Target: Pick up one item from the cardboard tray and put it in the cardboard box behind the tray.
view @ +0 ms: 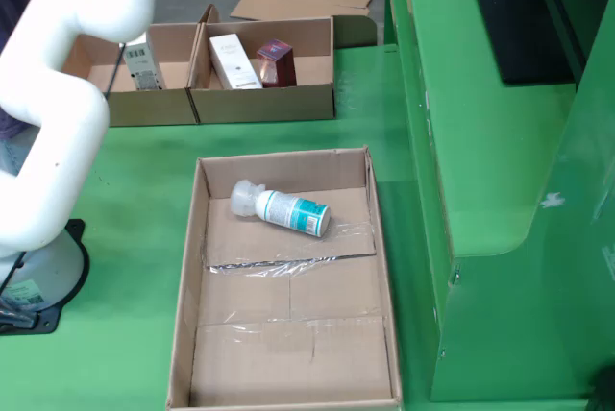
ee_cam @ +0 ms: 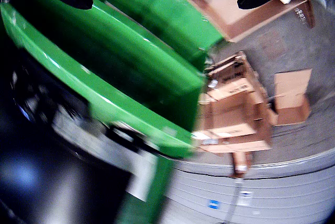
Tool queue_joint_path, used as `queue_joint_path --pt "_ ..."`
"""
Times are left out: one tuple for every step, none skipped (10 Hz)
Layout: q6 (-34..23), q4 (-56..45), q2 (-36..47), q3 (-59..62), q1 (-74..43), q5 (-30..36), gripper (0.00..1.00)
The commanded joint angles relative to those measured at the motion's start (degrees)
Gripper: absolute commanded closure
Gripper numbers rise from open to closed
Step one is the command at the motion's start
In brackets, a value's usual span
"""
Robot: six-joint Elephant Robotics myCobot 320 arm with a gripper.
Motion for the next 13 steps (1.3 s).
queue_joint_path --pt "20.88 -28.18 11.96 1.49 -6.83 1.15 0.0" --pt "20.88 -28.18 11.96 1.49 -6.83 1.16 0.0" --pt "20.88 -28.18 11.96 1.49 -6.83 1.16 0.0" --pt "20.88 -28.18 11.96 1.49 -6.83 1.16 0.0" --pt "24.86 -38.48 15.81 1.49 -14.02 4.87 0.0" --pt "24.86 -38.48 15.81 1.49 -14.02 4.87 0.0" --pt "25.85 -41.15 17.21 1.49 -15.66 5.28 0.0" --pt "26.66 -43.49 18.35 1.49 -17.58 5.97 0.0" --pt "26.66 -43.49 18.35 1.49 -17.58 5.97 0.0" --pt "28.87 -50.65 21.48 1.49 -21.8 7.81 0.0" --pt "28.87 -50.65 21.48 1.49 -21.8 7.81 0.0" --pt "29.14 -55.72 23.56 1.49 -26.66 10.21 0.0" --pt "29.14 -55.72 23.56 1.49 -26.66 10.21 0.0"
